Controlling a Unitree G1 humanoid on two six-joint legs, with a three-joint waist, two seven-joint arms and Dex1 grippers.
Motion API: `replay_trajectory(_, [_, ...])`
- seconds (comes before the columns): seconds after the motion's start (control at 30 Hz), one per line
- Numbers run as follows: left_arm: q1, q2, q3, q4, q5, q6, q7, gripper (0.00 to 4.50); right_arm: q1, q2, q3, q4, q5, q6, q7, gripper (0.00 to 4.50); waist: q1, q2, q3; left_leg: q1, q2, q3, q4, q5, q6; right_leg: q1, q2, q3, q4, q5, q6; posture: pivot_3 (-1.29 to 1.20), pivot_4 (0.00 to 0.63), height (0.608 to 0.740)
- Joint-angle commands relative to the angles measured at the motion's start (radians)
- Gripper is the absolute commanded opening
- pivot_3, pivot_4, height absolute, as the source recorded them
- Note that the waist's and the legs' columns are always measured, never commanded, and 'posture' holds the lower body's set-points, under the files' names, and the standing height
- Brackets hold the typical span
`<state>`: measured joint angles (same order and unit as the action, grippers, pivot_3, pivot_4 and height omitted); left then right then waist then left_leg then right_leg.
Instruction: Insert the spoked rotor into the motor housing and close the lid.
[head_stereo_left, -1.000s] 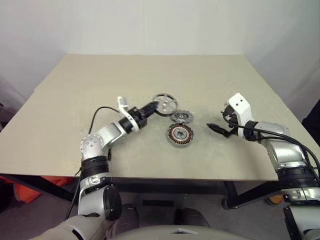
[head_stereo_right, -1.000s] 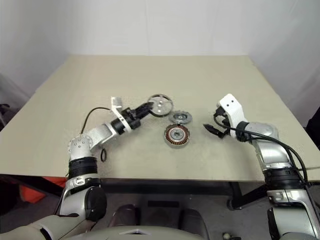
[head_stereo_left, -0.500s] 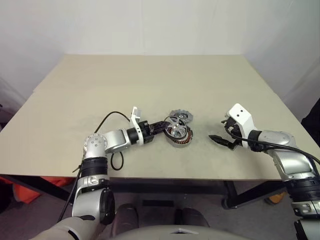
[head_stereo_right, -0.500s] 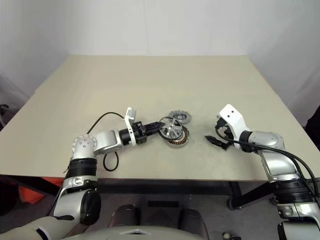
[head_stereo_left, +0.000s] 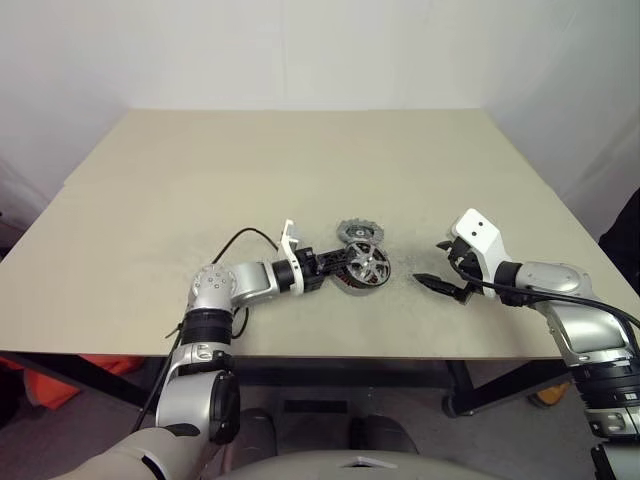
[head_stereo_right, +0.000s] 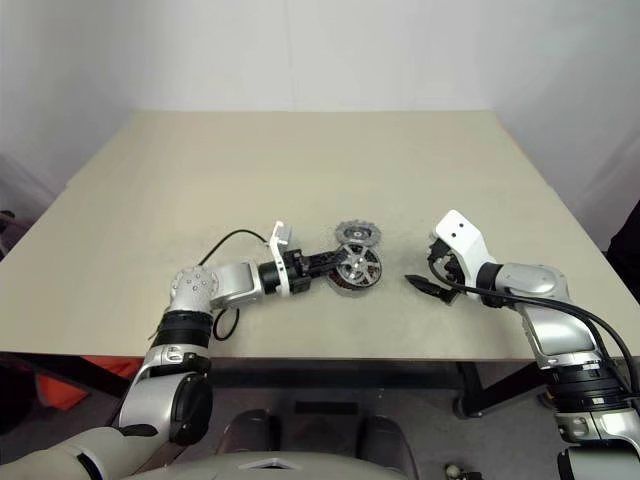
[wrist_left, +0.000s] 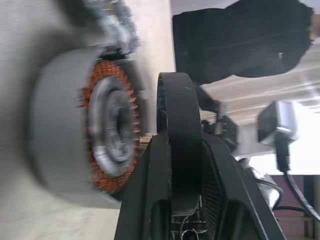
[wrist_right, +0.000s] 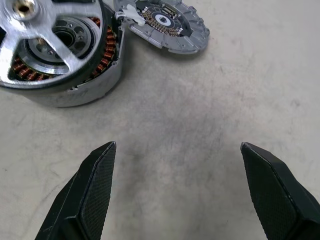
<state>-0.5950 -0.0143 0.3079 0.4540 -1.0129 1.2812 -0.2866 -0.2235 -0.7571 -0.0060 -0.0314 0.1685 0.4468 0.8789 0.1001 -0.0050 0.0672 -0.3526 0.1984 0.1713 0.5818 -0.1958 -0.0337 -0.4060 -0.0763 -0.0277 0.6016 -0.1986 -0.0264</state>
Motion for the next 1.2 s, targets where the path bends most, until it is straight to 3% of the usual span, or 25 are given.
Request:
replay_trajectory(0.03, [-0.032, -0.007, -0.01, 0.006, 0.018, -0.02, -0.041, 0.43, -0.001, -0.013, -0.036, -0.047, 0.023, -0.009, 0.002, 4.5, 0.001, 0.0, 0.0, 0.0, 0.0, 0.0, 0.0, 0.0, 0.0, 0.0, 0.0, 0.0, 0.0, 0.0, 0.0, 0.0, 0.0, 0.74])
replay_trajectory(1.2, [-0.044, -0.021, -0.007, 0.088, 0.149, -0.099, -0.12, 0.43, 0.034, -0.021, -0.059, -0.11, 0.096, -0.001, 0.049, 4.5, 0.002, 0.0, 0.0, 0.001, 0.002, 0.0, 0.0, 0.0, 0.0, 0.001, -0.001, 0.0, 0.0, 0.0, 0.0, 0.0, 0.0, 0.74])
